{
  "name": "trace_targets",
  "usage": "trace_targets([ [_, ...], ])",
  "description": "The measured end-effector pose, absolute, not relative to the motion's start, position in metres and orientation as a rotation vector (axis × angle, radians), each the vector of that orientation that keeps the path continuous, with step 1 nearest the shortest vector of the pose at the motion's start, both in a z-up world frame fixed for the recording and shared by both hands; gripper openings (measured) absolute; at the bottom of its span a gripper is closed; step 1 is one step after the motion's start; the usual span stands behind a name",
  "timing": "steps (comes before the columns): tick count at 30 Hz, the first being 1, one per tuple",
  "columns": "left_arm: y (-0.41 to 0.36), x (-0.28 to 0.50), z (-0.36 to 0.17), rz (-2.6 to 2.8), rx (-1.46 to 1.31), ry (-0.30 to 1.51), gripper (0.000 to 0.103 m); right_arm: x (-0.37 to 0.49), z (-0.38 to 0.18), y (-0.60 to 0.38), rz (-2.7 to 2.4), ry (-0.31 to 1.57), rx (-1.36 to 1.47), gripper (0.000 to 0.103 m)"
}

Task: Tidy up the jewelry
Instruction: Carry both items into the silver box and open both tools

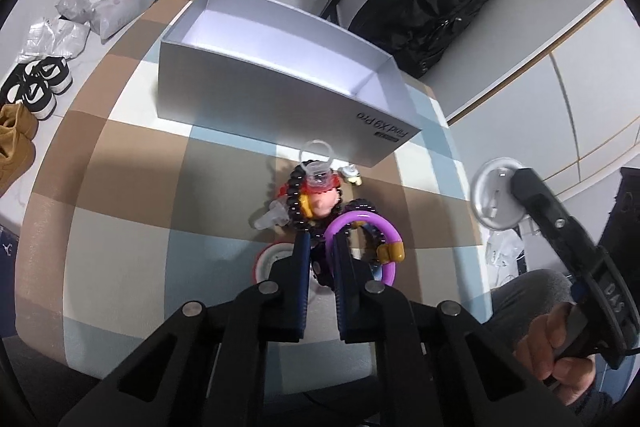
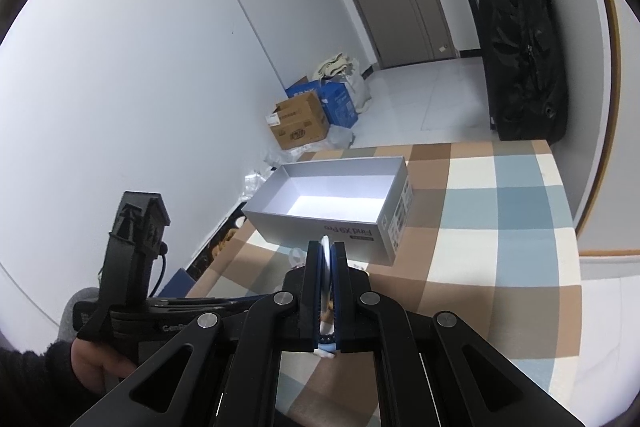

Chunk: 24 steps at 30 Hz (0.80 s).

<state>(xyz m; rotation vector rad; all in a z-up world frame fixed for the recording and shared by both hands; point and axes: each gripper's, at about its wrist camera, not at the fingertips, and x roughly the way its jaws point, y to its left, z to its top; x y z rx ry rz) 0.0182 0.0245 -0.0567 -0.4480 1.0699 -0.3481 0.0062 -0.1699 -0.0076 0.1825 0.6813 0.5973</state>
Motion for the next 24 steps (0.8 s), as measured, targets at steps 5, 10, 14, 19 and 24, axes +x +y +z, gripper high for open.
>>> trace_targets([
  [5, 0.025, 0.018, -0.050, -0.355, -0.466, 1.049, 0.006, 0.007, -0.008, -0.166, 0.601, 0.689, 0.175, 0.004],
  [10, 0.036, 0.021, -0.040, -0.346, -0.518, 1.010, 0.006, 0.008, -0.007, -0.162, 0.602, 0.692, 0.173, 0.004],
  [14, 0.047, 0.030, -0.023, -0.320, -0.555, 0.962, 0.006, 0.016, 0.003, -0.160, 0.596, 0.684, 0.183, 0.004],
  [19, 0.054, 0.050, 0.000, -0.297, -0.553, 0.907, 0.006, 0.034, 0.020, -0.155, 0.604, 0.669, 0.175, 0.004],
  [24, 0.055, 0.080, 0.011, -0.290, -0.517, 0.888, 0.006, 0.068, 0.029, -0.147, 0.609, 0.694, 0.197, 0.004],
])
